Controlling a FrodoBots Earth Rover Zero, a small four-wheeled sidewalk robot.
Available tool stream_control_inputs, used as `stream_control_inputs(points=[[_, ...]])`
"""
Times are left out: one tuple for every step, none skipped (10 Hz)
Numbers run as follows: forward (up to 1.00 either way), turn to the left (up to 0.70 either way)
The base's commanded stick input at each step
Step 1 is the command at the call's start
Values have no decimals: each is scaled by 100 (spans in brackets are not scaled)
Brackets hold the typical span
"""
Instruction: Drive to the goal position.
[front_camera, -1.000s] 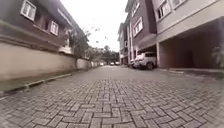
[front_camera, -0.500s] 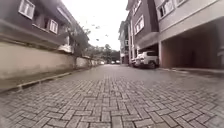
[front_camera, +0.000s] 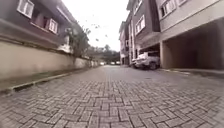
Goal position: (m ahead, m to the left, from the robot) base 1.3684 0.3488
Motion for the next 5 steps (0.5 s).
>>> stream_control_inputs(points=[[50, 0], [50, 0], [50, 0], [50, 0], [50, 0]])
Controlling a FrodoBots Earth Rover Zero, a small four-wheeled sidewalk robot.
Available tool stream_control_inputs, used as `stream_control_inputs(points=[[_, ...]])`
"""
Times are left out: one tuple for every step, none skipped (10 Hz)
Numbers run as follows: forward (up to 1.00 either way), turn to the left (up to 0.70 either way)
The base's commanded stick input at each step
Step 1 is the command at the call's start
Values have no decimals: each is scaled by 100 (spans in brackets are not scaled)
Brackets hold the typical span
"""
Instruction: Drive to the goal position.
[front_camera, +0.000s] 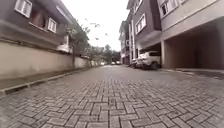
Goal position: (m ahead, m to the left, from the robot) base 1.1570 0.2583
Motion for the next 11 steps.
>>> stream_control_inputs(points=[[48, 0], [47, 0], [45, 0], [40, 0], [34, 0], [28, 0], [23, 0], [18, 0], [13, 0], [11, 0], [9, 0]])
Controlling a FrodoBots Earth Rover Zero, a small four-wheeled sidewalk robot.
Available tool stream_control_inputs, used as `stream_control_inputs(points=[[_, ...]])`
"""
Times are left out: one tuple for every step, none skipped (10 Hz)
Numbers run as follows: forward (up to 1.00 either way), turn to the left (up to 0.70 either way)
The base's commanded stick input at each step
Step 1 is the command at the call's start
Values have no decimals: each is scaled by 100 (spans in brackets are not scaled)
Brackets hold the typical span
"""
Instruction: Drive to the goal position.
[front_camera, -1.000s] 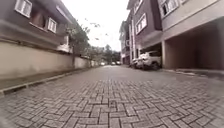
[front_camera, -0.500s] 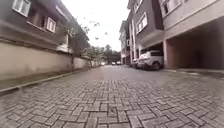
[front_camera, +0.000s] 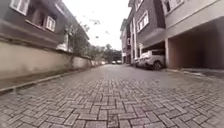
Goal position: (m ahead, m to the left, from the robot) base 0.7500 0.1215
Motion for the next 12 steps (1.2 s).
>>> stream_control_inputs(points=[[7, 0], [0, 0], [0, 0], [10, 0], [23, 0], [38, 0], [50, 0], [50, 0], [50, 0], [50, 0], [50, 0], [50, 0]])
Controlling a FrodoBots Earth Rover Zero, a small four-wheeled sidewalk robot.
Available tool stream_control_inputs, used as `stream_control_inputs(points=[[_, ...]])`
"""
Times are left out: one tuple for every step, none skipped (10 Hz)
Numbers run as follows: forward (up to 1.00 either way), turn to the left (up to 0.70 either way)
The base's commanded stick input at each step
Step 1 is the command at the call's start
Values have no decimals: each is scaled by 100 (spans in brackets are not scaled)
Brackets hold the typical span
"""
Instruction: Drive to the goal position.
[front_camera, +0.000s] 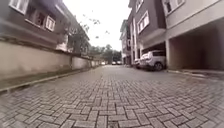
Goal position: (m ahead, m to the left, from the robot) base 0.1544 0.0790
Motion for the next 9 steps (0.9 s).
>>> stream_control_inputs(points=[[48, 0], [32, 0], [17, 0], [1, 0], [0, 0], [0, 0], [0, 0], [0, 0], [0, 0]])
